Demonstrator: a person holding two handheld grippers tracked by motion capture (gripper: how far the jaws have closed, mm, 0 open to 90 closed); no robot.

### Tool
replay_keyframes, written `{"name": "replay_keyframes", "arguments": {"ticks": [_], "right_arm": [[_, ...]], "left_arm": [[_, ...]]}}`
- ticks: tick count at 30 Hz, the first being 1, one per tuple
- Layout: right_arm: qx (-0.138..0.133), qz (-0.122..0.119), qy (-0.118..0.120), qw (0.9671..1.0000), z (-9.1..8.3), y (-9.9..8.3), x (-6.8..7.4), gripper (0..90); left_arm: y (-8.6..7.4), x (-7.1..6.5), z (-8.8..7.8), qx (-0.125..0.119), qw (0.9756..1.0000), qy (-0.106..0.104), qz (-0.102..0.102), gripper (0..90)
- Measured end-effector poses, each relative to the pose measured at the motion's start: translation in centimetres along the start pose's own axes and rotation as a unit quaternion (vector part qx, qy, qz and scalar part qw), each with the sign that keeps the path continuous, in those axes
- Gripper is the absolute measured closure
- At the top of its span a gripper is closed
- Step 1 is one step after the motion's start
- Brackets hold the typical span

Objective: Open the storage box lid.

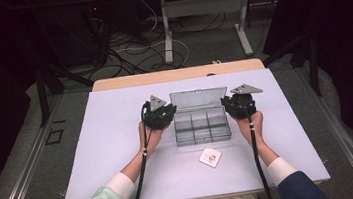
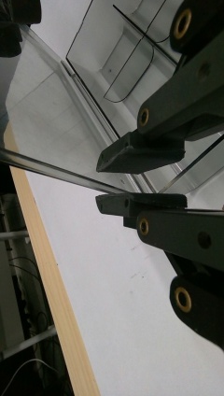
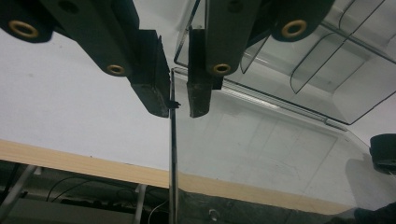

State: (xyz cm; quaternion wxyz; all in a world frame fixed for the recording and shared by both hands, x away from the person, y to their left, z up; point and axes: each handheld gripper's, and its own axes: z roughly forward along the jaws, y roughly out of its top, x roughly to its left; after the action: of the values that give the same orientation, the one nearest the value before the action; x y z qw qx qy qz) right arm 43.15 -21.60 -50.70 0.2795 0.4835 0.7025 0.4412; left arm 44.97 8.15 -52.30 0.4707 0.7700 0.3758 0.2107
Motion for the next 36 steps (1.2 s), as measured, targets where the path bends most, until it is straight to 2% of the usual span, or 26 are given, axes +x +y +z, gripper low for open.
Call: {"name": "replay_keyframes", "arguments": {"ticks": [10,17,28,34,36], "right_arm": [[0.001,0.005,-0.005,1.0000,0.3,0.1,-0.1,79.7],[0.006,0.017,0.005,0.9998,1.0,-0.1,-0.7,79.8],[0.028,0.013,0.008,0.9995,1.9,-0.6,-0.9,79.7],[0.040,0.008,0.008,0.9991,2.3,-0.7,-1.2,80.0],[0.046,0.011,0.009,0.9988,2.5,-0.9,-1.3,79.1]], "left_arm": [[0.2,0.2,0.4,-0.002,1.0000,0.000,-0.004,78.1],[0.3,0.5,0.8,-0.003,1.0000,-0.002,-0.003,78.4],[0.0,0.6,1.6,0.036,0.9993,0.000,0.013,75.8],[-0.3,0.9,2.0,0.041,0.9991,0.011,0.008,74.8],[-0.3,1.1,1.9,0.046,0.9988,0.012,0.004,69.9]]}}
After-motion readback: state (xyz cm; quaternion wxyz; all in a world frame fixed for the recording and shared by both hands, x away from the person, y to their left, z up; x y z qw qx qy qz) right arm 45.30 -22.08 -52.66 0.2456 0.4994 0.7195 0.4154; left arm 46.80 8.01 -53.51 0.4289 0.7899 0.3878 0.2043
